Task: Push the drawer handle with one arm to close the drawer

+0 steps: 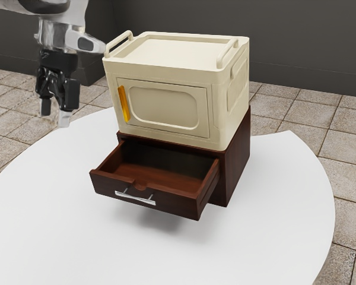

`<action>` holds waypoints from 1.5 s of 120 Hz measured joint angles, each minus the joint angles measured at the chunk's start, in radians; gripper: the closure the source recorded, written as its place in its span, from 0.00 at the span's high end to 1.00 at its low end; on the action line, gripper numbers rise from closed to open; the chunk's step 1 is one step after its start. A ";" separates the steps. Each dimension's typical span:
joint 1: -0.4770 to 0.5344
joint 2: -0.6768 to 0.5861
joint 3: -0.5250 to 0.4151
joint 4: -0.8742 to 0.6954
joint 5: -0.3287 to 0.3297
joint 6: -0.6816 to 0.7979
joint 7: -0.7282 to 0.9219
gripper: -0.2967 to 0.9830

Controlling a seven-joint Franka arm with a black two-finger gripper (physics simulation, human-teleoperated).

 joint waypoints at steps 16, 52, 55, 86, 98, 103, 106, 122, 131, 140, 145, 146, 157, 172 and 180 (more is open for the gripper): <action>0.011 -0.001 -0.001 -0.007 0.001 0.164 0.095 0.77; 0.010 -0.113 -0.009 0.177 -0.033 0.225 0.243 0.77; 0.009 -0.128 0.000 0.183 -0.056 0.211 0.251 0.77; 0.027 -0.362 0.042 -0.270 -0.168 0.169 0.135 0.65; 0.056 -0.377 0.039 -0.398 -0.190 0.198 0.083 0.44; 0.071 -0.377 0.038 -0.459 -0.204 0.225 0.063 0.37; 0.076 -0.377 0.038 -0.486 -0.210 0.243 0.051 0.34; 0.069 -0.369 0.035 -0.615 -0.233 0.322 -0.031 0.24; 0.057 -0.365 0.033 -0.699 -0.254 0.376 -0.073 0.21; 0.054 -0.358 -0.003 -0.732 -0.271 0.422 -0.117 0.19; 0.053 -0.350 -0.034 -0.737 -0.283 0.447 -0.141 0.18; 0.053 -0.348 -0.038 -0.738 -0.285 0.452 -0.145 0.18; 0.053 -0.319 -0.074 -0.742 -0.303 0.500 -0.191 0.17; 0.054 -0.285 -0.124 -0.741 -0.310 0.556 -0.254 0.16; 0.055 -0.277 -0.144 -0.741 -0.313 0.579 -0.295 0.16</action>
